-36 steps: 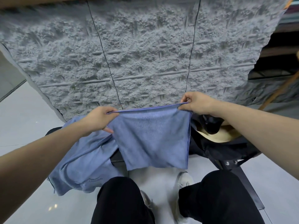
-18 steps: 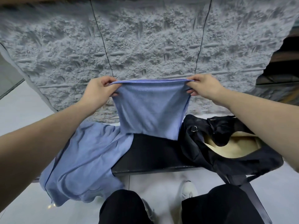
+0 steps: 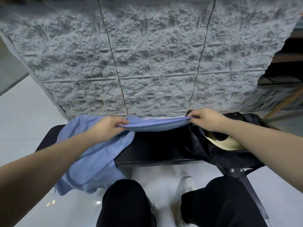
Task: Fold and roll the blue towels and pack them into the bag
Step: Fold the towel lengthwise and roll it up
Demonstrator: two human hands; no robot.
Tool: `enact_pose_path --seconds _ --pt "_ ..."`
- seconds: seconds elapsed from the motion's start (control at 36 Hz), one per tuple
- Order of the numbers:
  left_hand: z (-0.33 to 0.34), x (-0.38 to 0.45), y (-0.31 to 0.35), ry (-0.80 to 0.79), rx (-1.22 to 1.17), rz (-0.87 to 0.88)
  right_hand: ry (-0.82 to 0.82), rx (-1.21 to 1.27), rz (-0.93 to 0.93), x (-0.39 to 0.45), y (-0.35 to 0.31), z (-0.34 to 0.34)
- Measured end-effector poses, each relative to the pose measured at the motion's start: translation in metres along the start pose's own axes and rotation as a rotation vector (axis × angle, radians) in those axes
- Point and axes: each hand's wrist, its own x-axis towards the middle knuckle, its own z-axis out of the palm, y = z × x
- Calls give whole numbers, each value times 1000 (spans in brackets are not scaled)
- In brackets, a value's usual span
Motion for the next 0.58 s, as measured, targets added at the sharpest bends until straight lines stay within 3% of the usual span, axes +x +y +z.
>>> enact_pose_path --seconds 0.14,0.31,0.5,0.58 --pt "35 -27 -6 -119 39 -48 -71 -125 -111 -29 12 36" --pt "61 -46 -9 -195 105 -24 -212 -197 -89 -51 16 57" --pt "70 -53 -4 -105 30 -77 -128 -99 12 -62 19 66" --pt "74 -57 -9 -171 85 -75 -175 -101 -9 -65 18 70"
